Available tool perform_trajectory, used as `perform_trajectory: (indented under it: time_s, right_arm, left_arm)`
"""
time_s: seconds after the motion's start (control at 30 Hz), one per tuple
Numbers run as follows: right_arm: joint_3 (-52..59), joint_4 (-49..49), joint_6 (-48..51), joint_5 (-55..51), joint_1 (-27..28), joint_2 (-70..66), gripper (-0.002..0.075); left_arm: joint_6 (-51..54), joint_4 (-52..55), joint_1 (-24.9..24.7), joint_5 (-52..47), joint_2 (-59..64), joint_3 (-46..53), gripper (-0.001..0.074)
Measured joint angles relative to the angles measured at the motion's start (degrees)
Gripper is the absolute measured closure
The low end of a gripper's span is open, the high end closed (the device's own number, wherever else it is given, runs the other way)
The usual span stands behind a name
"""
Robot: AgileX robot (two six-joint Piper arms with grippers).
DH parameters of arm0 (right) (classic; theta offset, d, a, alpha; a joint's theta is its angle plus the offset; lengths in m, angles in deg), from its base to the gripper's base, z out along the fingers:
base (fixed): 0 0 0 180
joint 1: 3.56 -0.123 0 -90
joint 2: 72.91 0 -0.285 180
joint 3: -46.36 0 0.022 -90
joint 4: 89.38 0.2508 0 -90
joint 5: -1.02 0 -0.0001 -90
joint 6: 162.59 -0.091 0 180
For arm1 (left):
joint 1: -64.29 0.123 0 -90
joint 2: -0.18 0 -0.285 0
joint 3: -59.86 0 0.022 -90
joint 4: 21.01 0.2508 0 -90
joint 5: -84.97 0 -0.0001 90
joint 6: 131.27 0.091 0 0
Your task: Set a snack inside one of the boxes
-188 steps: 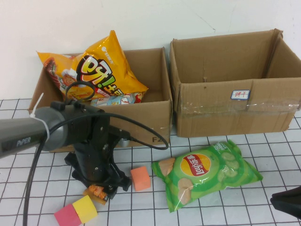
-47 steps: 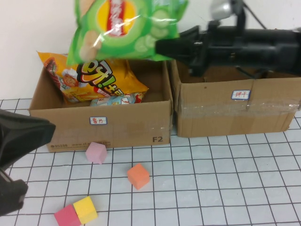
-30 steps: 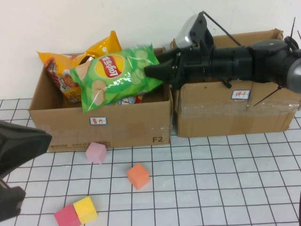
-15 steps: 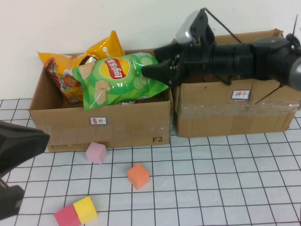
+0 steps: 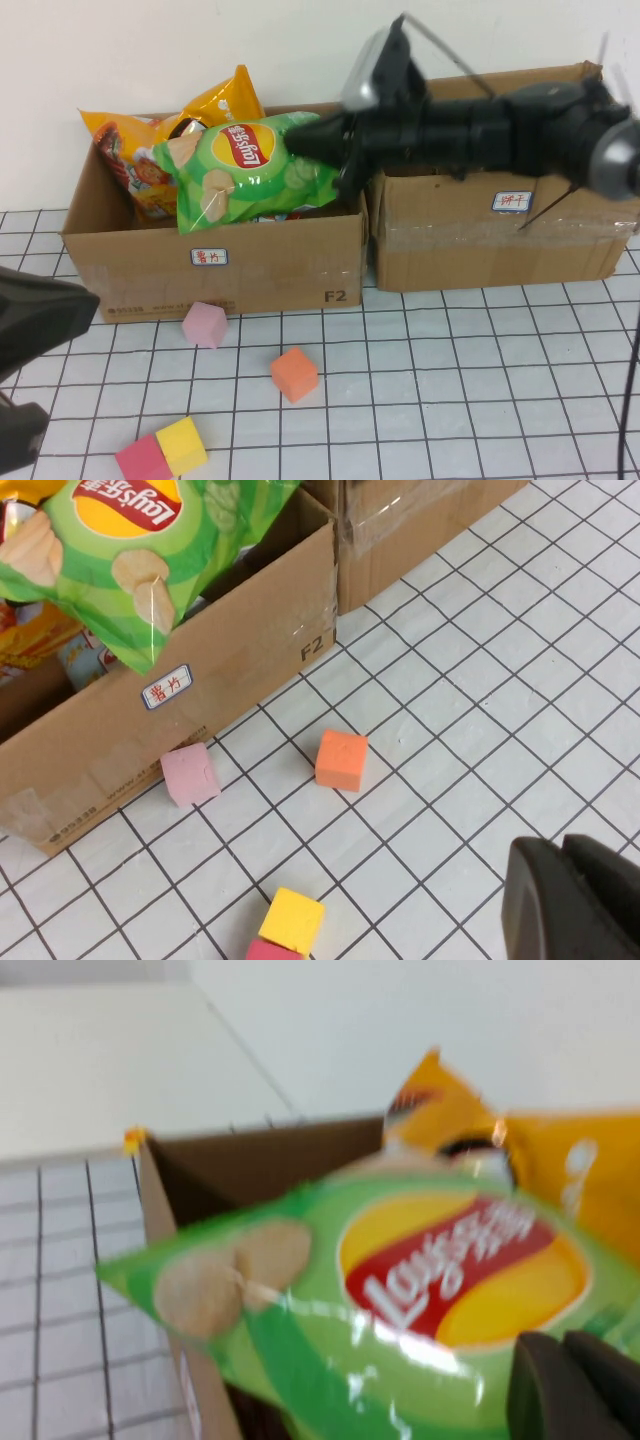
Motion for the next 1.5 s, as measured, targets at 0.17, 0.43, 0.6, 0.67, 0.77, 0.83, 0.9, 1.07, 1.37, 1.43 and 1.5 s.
perform_trajectory:
  time_s: [0.17, 0.43, 0.6, 0.67, 0.77, 0.83, 0.9, 1.07, 1.37, 1.43, 1.5]
  right_arm:
    - [0.0, -0.1, 0.9, 2.9, -0.6, -2.4, 0.0722]
    - [-0.2, -2.1, -4.2, 3.3, -0.7, -2.4, 0.0724]
    - [-0.6, -7.8, -8.9, -0.1, -0.7, -1.7, 0.0725]
    - [-0.7, -11.7, -10.1, -1.3, -0.7, -0.4, 0.0725]
    - [-0.7, -20.5, -14.7, -0.7, -0.7, 4.0, 0.0725]
    - [-0.7, -28.6, -20.8, 0.0, -0.7, 8.9, 0.0725]
    - [-0.8, -37.1, -27.0, 0.0, -0.6, 14.3, 0.0726]
    - [-1.1, -61.0, -44.6, -3.6, -0.4, 25.7, 0.0726]
    - [12.0, -87.1, -64.4, -7.9, 0.6, 44.6, 0.0726]
    - [18.6, -88.2, -66.5, -6.6, 0.9, 49.4, 0.0726]
    - [25.1, -88.2, -67.8, -4.6, 0.9, 54.6, 0.0726]
  left_arm:
    - [-0.7, 0.0, 0.0, -0.7, 0.0, 0.0, 0.0736]
    - [-2.3, 0.0, 0.0, -1.4, 0.0, 0.0, 0.0736]
    - [-3.0, 0.0, 0.0, -1.6, 0.0, 0.0, 0.0736]
    - [-3.0, 0.2, 0.0, -1.6, 0.0, 0.0, 0.0736]
    - [-3.0, 3.2, 0.0, -1.6, 0.0, 0.0, 0.0736]
    - [-4.5, 8.0, 0.0, -1.6, 0.0, 0.0, 0.0736]
    - [-8.5, 17.9, 0.0, -1.6, 0.0, 0.0, 0.0736]
    - [-17.8, 32.4, 0.0, 0.6, -1.5, 0.1, 0.0736]
    - [-25.6, 31.5, 0.0, 22.5, -14.3, 15.6, 0.0736]
    - [-26.7, 31.5, 0.0, 26.5, -16.9, 20.9, 0.0736]
    - [-27.6, 31.4, 0.0, 29.7, -19.4, 26.7, 0.0736]
